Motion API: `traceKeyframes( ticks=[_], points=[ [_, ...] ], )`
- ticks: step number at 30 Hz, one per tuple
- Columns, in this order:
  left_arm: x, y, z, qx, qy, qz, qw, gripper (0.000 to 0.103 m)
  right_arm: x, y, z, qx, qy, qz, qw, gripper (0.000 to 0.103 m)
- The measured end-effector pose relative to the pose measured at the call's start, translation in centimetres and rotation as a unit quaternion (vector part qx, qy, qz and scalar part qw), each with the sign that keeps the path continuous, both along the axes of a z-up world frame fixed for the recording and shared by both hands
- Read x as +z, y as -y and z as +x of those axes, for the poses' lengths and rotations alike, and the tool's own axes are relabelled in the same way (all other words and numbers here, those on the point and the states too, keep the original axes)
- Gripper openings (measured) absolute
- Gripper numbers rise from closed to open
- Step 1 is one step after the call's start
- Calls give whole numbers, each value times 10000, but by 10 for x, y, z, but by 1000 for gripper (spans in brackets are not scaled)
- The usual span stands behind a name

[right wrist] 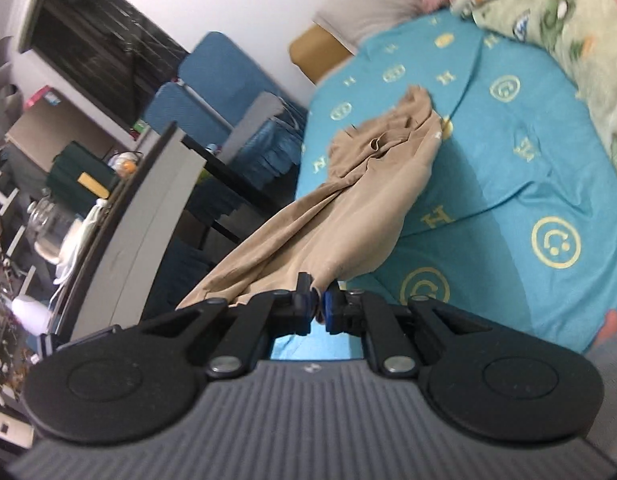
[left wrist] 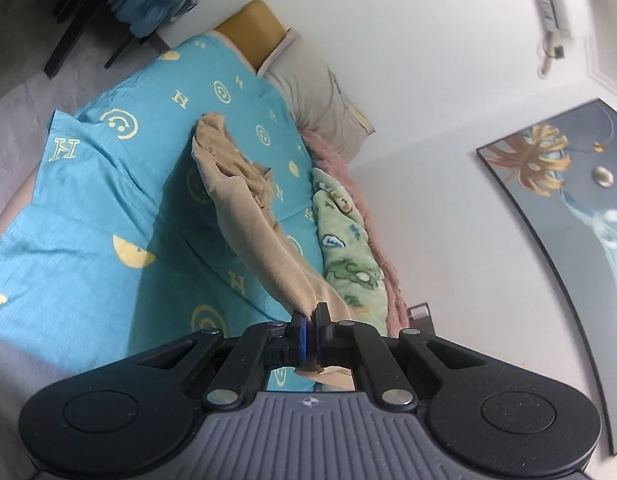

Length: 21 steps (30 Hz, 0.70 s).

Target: Fold clothes

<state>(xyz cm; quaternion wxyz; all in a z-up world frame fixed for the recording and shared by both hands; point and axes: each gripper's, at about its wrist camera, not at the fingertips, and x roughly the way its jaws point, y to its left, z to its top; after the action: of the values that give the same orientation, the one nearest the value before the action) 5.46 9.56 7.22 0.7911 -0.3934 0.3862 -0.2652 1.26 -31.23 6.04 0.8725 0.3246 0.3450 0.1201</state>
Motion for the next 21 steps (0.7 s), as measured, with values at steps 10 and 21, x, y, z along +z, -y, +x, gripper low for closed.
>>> traceKeyframes(
  ticks=[10,21],
  points=[
    [-67,0,-118,-96,-511,366,9980,4,-49,2,-92,-9,-285,274,9992,9],
    [-40,33,6,122,-389,881,9953,4,-56,12,-4,-425,-452,360,9974,9]
  ],
)
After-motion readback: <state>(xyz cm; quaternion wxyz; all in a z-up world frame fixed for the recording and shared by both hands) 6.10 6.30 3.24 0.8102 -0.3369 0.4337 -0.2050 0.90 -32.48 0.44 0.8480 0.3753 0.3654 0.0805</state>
